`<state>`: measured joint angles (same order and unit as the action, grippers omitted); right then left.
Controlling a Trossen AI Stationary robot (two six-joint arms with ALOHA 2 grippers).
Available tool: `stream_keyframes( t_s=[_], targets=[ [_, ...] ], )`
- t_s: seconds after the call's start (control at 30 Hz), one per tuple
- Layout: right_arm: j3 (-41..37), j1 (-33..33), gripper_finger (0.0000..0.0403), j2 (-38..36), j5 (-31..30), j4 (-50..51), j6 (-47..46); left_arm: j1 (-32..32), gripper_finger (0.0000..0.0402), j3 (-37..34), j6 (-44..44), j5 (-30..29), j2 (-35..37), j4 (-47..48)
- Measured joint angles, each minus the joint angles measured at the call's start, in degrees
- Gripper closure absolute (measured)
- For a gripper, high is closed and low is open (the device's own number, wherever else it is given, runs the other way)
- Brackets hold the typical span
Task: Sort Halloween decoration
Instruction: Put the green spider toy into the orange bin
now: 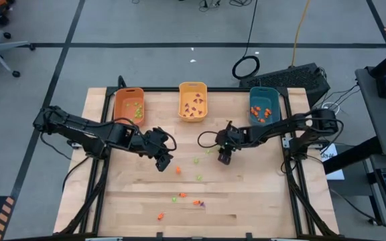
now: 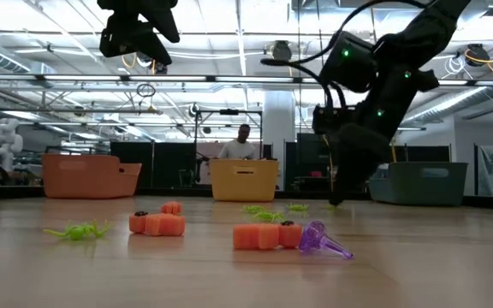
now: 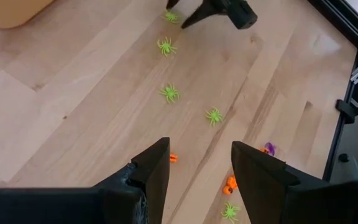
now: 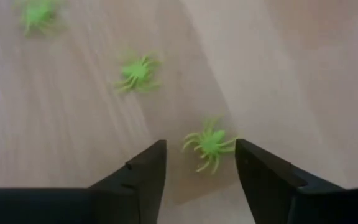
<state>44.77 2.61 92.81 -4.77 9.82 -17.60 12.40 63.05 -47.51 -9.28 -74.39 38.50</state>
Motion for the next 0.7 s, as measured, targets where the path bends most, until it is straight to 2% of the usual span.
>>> stream_keyframes(
  t_s=[0.13, 0.3, 0.7],
  targets=[
    [0.2, -0.1, 0.0215, 1.9, 0.1, -1.0, 0.0, 0.0, 0.0226, 0.0, 0.0, 0.0, 0.0, 0.1],
    [0.2, -0.1, 0.0241, 2.6, -0.3, -1.6, -2.5, 0.0, 0.0226, 0.0, -0.2, 0.0, 0.0, 0.2],
    [0.2, 0.0, 0.0393, 2.7, 0.1, -2.3, -4.3, 0.0, 0.0226, 0.0, -0.2, 0.0, 0.0, 0.2]
  ],
)
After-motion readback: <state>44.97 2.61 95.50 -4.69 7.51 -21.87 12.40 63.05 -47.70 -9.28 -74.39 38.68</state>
